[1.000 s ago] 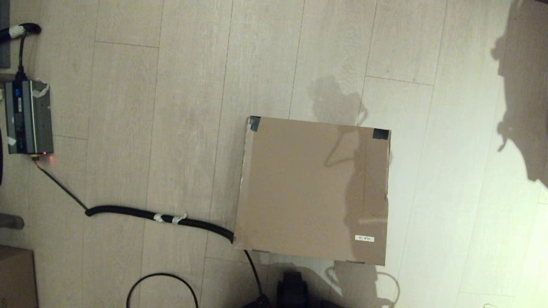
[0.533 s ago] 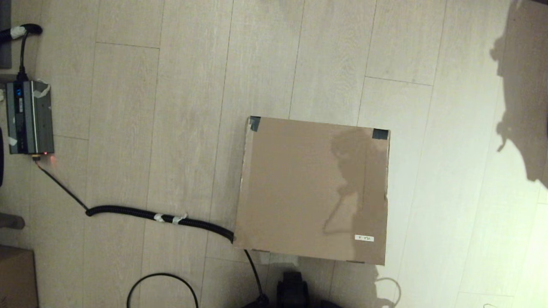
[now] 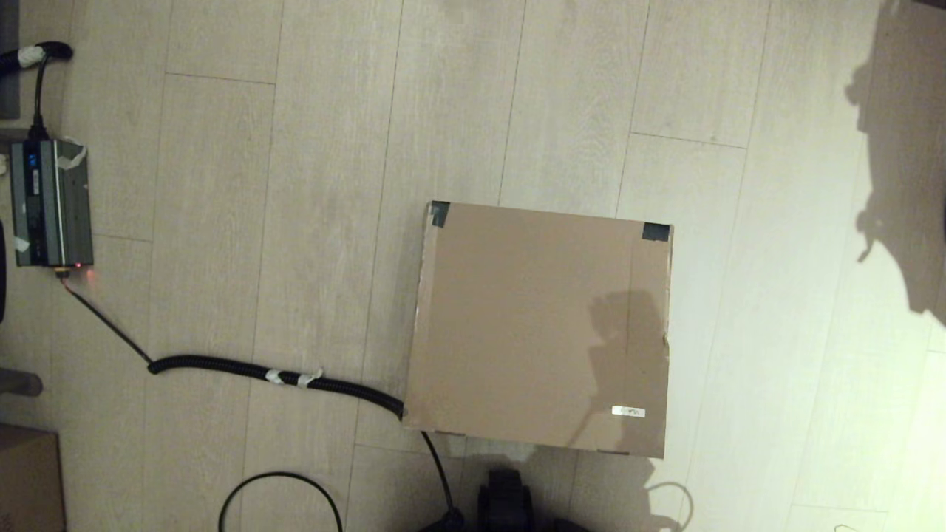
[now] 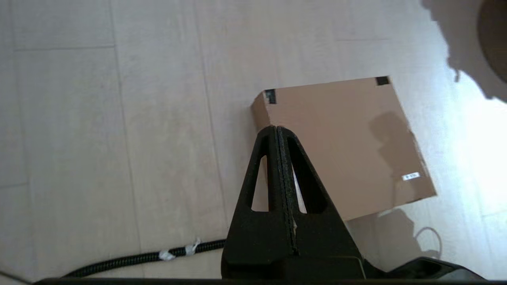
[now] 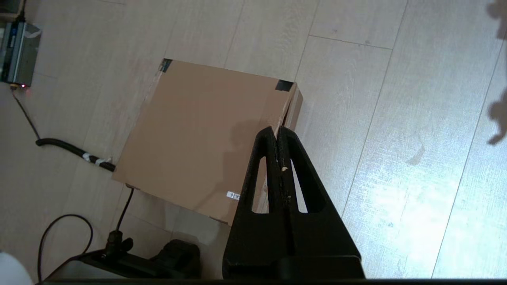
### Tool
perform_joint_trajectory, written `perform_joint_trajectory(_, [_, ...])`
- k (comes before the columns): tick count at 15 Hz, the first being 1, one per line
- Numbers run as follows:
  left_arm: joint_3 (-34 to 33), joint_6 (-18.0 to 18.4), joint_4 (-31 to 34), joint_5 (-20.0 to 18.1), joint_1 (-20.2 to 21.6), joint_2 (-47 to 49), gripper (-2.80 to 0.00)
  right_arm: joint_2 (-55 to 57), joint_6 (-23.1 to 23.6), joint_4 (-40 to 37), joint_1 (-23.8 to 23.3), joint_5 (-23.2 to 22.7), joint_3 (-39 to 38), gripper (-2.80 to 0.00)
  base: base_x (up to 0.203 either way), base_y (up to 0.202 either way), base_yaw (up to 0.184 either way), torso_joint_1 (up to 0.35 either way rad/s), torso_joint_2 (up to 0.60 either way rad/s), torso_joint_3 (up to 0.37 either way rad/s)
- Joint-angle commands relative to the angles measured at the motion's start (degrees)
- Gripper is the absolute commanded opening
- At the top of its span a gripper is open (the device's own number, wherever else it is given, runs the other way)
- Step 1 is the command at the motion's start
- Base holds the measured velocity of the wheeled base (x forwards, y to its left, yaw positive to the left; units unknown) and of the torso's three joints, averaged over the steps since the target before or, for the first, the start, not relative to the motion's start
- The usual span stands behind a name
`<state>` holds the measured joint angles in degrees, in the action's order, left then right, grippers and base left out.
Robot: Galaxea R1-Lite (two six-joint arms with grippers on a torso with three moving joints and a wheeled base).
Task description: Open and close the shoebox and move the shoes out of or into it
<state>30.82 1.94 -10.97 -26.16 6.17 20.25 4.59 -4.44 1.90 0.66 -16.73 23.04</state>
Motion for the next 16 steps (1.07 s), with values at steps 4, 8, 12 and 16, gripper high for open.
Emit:
perform_joint_trajectory(4, [-9.7,2.3,-2.8,1.2,-2.0,-4.6,-2.80,-4.5,1.1,-3.5,0.0,-1.0,-0.5,-2.80,0.000,0.000,0.000,0.000,0.00,0.000])
perform_joint_trajectory(8, [-27.6,4.9,-14.7,2.6,-2.0,-4.6,-2.80,-4.5,3.5,-3.4,0.0,-0.8,-3.4,-2.80,0.000,0.000,0.000,0.000,0.00,0.000])
perform_joint_trajectory(12, [-27.2,0.7,-13.4,3.5,-3.0,-5.3,-2.80,-4.5,3.8,-3.4,0.0,-1.1,-4.8,-2.80,0.000,0.000,0.000,0.000,0.00,0.000])
perform_joint_trajectory(16, [-22.4,0.1,-2.5,5.7,-7.0,-11.3,-2.80,-4.5,4.6,-3.3,0.0,-1.2,-4.8,-2.80,0.000,0.000,0.000,0.000,0.00,0.000])
